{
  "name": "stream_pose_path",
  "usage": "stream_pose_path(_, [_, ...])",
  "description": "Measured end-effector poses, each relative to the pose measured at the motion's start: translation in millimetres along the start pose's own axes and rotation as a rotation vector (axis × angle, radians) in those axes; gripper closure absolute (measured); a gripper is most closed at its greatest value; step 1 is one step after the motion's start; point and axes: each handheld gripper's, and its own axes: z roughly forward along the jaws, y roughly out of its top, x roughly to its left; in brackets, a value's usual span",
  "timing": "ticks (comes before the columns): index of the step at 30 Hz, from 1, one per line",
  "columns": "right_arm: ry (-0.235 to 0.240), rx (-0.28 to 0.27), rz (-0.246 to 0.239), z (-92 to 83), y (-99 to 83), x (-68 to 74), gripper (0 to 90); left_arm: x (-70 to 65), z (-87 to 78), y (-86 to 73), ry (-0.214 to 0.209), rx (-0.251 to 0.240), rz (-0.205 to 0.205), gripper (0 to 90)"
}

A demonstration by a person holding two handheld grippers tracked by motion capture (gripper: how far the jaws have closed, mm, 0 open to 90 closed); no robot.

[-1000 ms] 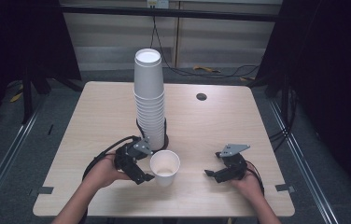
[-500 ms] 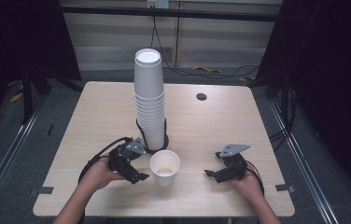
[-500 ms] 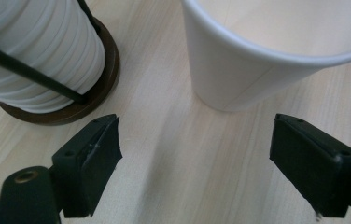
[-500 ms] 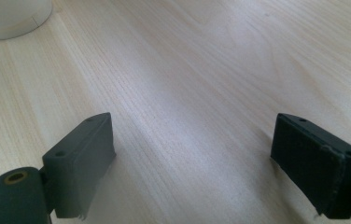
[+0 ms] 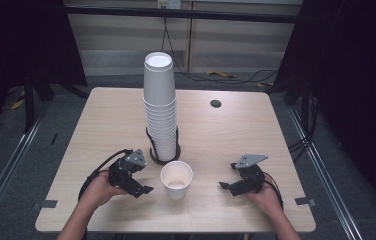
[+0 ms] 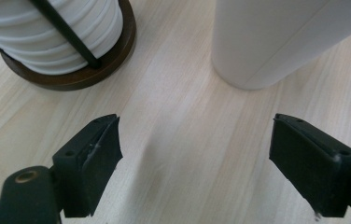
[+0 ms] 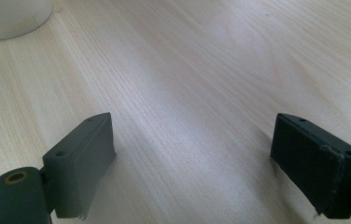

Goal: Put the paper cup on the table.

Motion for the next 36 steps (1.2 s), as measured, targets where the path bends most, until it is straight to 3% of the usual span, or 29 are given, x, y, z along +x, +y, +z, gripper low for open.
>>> stream_pose_path(11, [0.001, 0.000, -0.001, 0.0, 0.0, 0.1, 13.0, 5.9, 0.2, -17.2, 0.012, -0.031, -0.042, 16.0])
stream_pose_path(36, [0.003, -0.001, -0.001, -0.1, 0.0, 0.2, 13.3, 18.2, 4.8, -53.2, 0.041, -0.047, -0.120, 15.9])
